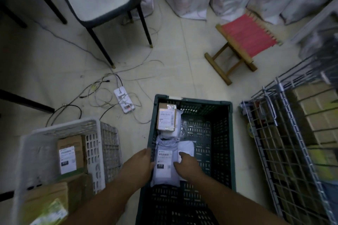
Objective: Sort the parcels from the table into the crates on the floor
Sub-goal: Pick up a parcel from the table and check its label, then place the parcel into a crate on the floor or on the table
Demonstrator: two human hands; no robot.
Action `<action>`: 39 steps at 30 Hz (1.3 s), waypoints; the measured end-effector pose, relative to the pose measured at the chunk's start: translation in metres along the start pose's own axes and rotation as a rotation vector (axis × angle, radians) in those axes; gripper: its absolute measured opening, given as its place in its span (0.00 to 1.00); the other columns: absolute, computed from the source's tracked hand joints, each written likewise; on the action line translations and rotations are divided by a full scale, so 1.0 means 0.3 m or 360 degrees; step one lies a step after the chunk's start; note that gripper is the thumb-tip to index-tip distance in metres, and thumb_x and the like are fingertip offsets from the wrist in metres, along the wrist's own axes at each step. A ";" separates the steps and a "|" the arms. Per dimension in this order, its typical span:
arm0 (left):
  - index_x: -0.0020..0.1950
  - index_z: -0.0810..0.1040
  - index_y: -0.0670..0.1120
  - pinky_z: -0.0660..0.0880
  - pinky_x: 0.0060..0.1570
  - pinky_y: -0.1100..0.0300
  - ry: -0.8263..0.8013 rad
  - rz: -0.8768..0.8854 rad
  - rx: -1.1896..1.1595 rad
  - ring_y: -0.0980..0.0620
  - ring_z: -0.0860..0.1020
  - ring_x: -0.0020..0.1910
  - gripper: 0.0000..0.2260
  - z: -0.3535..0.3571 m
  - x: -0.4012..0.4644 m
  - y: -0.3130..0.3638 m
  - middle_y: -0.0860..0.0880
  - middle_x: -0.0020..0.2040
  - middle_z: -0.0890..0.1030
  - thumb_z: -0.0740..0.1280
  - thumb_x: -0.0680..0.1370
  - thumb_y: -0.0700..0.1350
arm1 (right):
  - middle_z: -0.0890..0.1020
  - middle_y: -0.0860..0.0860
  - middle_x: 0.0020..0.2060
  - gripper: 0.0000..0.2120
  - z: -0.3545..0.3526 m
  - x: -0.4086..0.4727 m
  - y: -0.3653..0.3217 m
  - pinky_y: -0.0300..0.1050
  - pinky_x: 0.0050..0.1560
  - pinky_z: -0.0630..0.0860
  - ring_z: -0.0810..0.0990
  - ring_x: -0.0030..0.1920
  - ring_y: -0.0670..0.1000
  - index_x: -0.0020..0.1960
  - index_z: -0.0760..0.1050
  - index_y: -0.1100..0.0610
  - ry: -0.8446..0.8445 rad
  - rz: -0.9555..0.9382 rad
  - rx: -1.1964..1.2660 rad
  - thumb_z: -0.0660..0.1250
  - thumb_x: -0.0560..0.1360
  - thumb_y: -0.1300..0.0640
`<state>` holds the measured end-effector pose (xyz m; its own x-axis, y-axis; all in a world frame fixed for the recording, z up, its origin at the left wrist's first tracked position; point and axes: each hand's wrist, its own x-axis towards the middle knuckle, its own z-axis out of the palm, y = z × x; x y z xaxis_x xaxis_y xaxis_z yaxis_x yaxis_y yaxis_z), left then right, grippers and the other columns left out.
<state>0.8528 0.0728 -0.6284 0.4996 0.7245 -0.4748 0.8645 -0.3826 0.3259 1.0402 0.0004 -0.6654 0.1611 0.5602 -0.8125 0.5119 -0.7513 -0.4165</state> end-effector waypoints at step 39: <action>0.76 0.64 0.41 0.67 0.69 0.49 0.0674 -0.0999 -0.0219 0.42 0.67 0.72 0.25 -1.295 -2.381 -0.384 0.42 0.72 0.70 0.55 0.85 0.55 | 0.64 0.55 0.78 0.27 0.570 -2.247 -1.571 0.56 0.76 0.62 0.57 0.79 0.61 0.80 0.57 0.58 0.0108 -0.1696 -0.1976 0.57 0.84 0.50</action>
<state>0.3753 -0.1780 -0.0091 -0.1701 0.9506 -0.2597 0.9507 0.2277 0.2107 0.5462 -0.0829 0.0090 -0.6707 0.6500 -0.3573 0.7286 0.6677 -0.1530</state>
